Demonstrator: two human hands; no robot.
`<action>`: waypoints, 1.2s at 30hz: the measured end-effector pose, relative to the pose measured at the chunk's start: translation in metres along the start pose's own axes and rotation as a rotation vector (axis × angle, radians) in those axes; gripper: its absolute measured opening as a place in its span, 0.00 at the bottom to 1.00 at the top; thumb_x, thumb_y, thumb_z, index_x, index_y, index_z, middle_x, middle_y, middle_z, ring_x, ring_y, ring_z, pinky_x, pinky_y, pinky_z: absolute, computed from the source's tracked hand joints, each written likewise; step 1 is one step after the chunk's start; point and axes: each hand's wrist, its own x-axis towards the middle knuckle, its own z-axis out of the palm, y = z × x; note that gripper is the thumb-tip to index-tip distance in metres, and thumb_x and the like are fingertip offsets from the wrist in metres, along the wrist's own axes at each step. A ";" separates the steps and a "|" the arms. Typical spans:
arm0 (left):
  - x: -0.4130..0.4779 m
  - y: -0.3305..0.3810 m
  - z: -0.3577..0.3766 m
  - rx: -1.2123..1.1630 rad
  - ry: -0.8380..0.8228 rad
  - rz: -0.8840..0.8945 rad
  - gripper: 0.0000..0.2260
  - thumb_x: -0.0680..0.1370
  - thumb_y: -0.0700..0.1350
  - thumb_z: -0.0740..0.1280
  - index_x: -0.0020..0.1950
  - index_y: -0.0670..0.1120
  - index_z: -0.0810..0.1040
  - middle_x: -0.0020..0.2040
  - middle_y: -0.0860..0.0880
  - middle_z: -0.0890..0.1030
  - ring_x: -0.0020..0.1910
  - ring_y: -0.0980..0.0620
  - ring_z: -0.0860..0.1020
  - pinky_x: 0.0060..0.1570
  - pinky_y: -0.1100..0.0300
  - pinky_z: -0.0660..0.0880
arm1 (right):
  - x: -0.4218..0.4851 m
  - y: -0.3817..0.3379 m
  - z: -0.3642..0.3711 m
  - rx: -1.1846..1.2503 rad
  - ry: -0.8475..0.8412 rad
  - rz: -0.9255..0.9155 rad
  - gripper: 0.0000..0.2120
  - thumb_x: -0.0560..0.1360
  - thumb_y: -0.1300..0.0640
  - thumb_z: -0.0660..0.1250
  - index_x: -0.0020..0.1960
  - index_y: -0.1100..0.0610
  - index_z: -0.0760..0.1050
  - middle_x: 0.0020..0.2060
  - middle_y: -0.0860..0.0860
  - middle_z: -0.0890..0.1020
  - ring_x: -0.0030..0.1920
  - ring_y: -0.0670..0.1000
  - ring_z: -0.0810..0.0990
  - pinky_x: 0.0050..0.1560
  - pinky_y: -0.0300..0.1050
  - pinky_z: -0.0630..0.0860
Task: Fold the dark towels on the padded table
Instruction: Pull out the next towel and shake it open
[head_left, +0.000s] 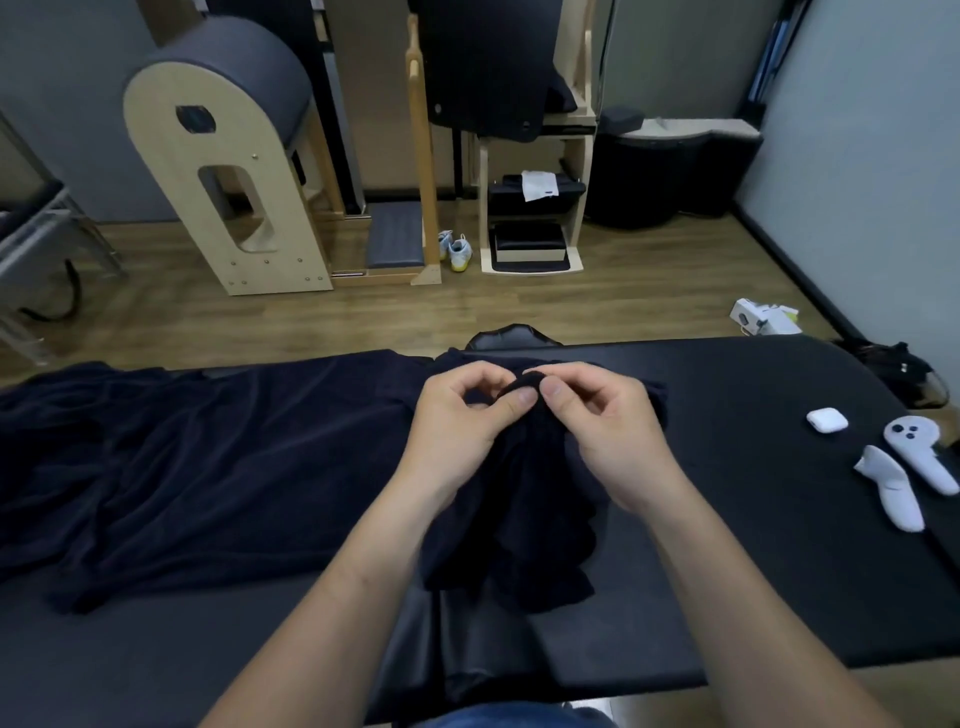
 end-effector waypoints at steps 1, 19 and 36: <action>0.001 -0.001 0.002 -0.001 0.011 0.007 0.06 0.74 0.40 0.75 0.42 0.39 0.81 0.42 0.42 0.81 0.41 0.49 0.79 0.52 0.45 0.78 | 0.000 0.001 0.000 -0.027 -0.017 0.014 0.06 0.76 0.59 0.71 0.49 0.49 0.82 0.44 0.46 0.86 0.48 0.44 0.83 0.49 0.37 0.77; 0.058 0.021 0.060 0.628 -0.675 0.269 0.07 0.74 0.54 0.73 0.41 0.52 0.81 0.45 0.49 0.77 0.45 0.50 0.76 0.52 0.47 0.75 | 0.004 -0.095 -0.117 -0.762 0.268 -0.135 0.06 0.80 0.54 0.62 0.46 0.54 0.73 0.37 0.46 0.79 0.41 0.43 0.75 0.40 0.40 0.68; 0.020 -0.025 0.114 0.801 -0.770 0.607 0.07 0.79 0.41 0.63 0.53 0.44 0.79 0.49 0.52 0.76 0.52 0.52 0.71 0.62 0.54 0.66 | -0.024 -0.127 -0.167 -0.677 0.763 -0.484 0.09 0.79 0.51 0.62 0.41 0.44 0.73 0.35 0.30 0.78 0.40 0.33 0.75 0.44 0.29 0.68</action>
